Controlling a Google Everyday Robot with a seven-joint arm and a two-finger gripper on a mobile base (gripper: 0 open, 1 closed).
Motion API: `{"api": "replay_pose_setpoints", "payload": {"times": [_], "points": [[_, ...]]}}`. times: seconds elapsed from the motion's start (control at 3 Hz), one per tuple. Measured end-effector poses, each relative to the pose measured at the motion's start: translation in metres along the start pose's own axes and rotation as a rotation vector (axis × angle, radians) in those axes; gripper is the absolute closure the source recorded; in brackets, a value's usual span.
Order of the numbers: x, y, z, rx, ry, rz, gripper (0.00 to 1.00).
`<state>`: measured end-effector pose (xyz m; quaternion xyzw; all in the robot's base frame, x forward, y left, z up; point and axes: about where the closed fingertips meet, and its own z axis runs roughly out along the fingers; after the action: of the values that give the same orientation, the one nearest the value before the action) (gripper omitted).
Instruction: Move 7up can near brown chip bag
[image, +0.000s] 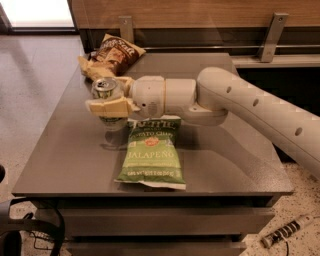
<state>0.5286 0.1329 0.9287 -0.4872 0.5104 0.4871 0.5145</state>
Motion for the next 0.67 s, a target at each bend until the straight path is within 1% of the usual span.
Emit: {"api": "replay_pose_setpoints", "payload": {"times": [0.33,0.67], "points": [[-0.023,-0.050,-0.022,0.021,0.015,0.021,1.00],[-0.032,-0.108,-0.046,0.089,0.051,0.034,1.00]]}}
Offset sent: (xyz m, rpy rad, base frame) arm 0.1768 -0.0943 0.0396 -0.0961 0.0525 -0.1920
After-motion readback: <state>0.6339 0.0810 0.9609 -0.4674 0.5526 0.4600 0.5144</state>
